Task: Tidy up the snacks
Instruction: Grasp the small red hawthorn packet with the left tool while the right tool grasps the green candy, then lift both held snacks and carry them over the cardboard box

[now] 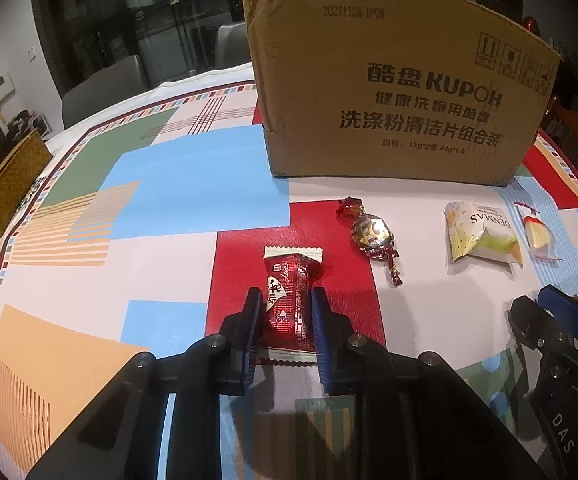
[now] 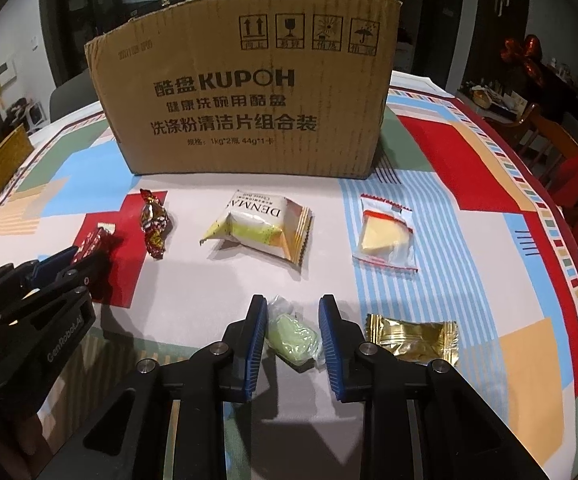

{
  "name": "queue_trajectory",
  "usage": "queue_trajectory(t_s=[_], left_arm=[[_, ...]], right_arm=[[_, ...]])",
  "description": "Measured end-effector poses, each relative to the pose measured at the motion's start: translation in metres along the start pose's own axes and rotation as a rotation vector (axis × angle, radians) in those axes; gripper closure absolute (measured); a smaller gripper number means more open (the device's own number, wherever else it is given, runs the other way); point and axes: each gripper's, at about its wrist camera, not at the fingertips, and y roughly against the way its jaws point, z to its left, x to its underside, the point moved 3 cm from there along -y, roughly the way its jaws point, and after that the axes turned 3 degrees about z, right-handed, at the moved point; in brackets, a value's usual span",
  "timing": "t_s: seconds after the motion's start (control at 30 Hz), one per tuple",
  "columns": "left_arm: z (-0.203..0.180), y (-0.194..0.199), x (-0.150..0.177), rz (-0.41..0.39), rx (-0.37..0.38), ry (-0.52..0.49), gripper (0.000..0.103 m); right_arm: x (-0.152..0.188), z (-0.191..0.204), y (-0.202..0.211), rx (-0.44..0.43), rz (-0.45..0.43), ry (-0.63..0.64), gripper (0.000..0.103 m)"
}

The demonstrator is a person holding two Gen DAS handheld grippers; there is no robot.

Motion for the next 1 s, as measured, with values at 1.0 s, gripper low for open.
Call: queue_trajectory(t_s=[1.0], left_arm=[[0.005, 0.039, -0.016, -0.063, -0.006, -0.006, 0.082]], right_arm=[[-0.022, -0.001, 0.030, -0.023, -0.071, -0.010, 0.075]])
